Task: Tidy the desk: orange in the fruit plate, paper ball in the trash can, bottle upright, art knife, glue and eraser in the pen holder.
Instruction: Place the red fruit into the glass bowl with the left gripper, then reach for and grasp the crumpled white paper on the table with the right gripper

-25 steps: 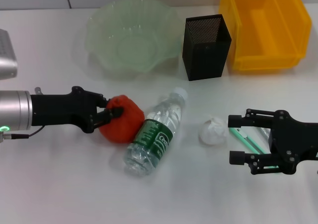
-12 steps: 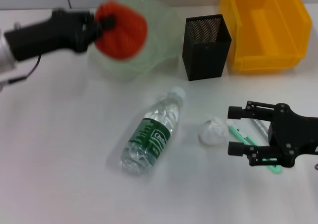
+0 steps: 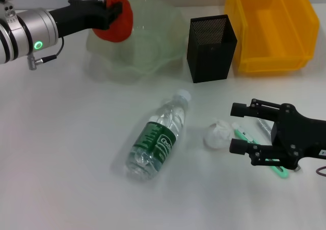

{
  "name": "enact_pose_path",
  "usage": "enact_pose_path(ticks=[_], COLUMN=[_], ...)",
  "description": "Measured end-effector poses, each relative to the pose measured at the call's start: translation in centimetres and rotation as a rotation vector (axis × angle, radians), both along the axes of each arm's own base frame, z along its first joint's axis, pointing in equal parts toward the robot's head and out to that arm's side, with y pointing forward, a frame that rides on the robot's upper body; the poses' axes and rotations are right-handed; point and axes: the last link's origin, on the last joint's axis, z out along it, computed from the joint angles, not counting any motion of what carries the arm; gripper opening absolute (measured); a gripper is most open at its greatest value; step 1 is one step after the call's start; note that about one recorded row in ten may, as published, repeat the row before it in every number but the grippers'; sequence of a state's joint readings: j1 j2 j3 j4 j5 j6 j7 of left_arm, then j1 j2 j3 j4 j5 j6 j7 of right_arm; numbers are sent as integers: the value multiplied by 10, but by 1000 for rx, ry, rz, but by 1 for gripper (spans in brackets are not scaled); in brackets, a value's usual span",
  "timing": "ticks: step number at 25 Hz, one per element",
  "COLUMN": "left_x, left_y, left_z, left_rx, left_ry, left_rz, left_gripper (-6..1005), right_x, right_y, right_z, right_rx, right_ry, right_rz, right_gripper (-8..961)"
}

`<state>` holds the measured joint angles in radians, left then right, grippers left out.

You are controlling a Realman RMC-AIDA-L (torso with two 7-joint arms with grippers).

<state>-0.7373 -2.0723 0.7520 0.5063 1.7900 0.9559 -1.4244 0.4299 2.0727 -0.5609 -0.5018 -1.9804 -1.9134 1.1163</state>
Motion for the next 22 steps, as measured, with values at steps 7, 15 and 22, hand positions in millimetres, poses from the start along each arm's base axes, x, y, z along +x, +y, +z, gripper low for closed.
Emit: enact_pose_path(ticks=[7, 15, 22], left_x=[-1, 1, -30], left_y=[-3, -32, -113], left_z=[4, 14, 24], left_rx=[23, -46, -283], left_ry=[-63, -176, -172], left_rz=[8, -123, -325], left_gripper=[356, 574, 721], right_x=[-2, -4, 4], right_y=[2, 6, 24], right_z=[-3, -3, 37], right_rx=[8, 18, 33], right_ry=[8, 12, -26], right_rz=[7, 3, -117], right_gripper=[764, 761, 758])
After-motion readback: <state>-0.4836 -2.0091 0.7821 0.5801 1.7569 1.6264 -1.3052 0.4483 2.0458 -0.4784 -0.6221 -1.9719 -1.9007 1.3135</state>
